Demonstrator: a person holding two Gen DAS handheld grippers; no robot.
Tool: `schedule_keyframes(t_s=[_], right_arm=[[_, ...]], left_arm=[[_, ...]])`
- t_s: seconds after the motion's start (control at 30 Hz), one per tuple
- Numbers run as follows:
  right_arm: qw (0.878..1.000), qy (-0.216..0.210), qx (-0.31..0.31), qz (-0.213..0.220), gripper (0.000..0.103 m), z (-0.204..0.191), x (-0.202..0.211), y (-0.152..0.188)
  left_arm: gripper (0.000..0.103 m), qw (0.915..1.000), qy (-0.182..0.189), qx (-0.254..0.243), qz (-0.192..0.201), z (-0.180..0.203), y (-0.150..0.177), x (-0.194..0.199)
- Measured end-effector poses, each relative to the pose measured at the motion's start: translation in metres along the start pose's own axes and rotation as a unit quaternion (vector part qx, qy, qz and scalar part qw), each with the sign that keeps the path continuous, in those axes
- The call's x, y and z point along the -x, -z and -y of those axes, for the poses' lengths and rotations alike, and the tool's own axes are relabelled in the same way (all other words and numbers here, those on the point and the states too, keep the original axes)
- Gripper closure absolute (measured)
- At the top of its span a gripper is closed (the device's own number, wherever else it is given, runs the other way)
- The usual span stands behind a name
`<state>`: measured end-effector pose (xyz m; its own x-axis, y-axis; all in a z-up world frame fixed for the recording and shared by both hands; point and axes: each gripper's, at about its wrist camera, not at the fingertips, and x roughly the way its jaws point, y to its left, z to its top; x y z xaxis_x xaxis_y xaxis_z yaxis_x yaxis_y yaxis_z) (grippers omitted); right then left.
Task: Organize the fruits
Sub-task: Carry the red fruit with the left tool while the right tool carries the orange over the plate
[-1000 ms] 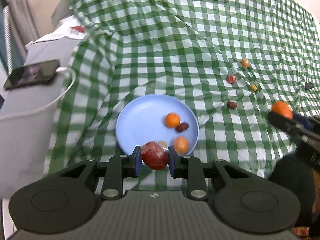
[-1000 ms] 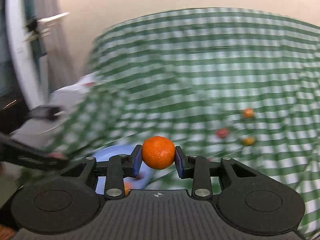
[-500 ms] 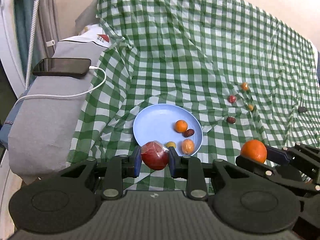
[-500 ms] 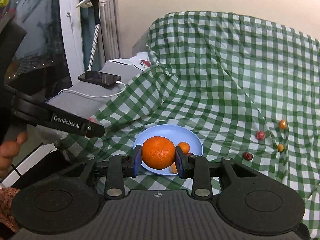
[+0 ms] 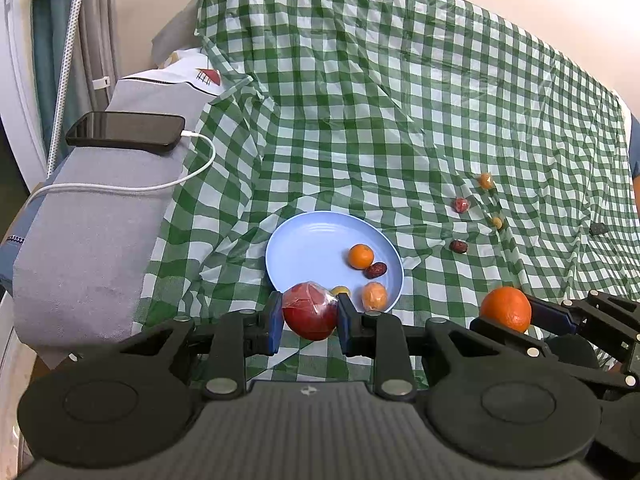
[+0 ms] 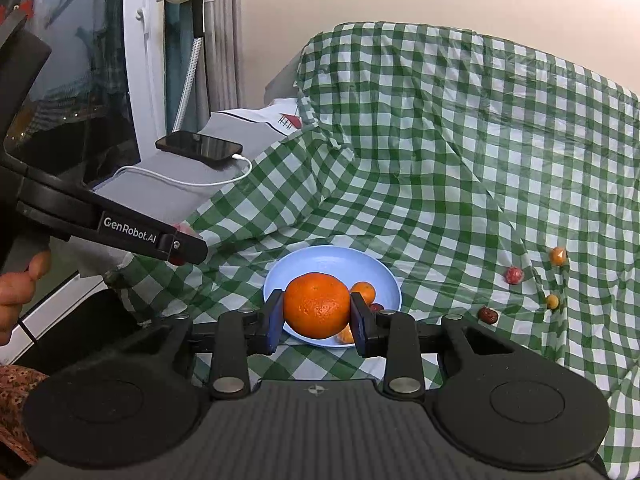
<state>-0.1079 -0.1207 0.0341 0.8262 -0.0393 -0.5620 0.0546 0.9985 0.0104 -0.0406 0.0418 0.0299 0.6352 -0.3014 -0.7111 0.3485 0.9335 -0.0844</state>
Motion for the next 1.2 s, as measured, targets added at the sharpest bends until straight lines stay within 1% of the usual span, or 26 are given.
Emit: schedule_keyframes(t_s=[0.37,0.8,1.0,1.2], right_arm=[[1.000,0.001,-0.005,-0.017,0.067,0.004,-0.014,-0.001],[0.999,-0.002,-0.023,-0.038,0.067,0.012,-0.044,-0.006],[0.999,0.000,-0.039,-0.038,0.067,0.022,-0.067,-0.012],[0.998,-0.004,-0.050,-0.044,0.067,0.029,-0.101,-0.018]], left_arm=[[0.073,0.9999,-0.006,0.011,-0.005,-0.009,-0.006,-0.010],[0.073,0.9997,-0.009,0.015,-0.017,-0.012,-0.029,-0.043],[0.073,0.9994,-0.016,0.019,-0.024,-0.014,-0.039,-0.060],[0.073,0.9992,-0.018,0.008,-0.034,-0.011,-0.053,-0.088]])
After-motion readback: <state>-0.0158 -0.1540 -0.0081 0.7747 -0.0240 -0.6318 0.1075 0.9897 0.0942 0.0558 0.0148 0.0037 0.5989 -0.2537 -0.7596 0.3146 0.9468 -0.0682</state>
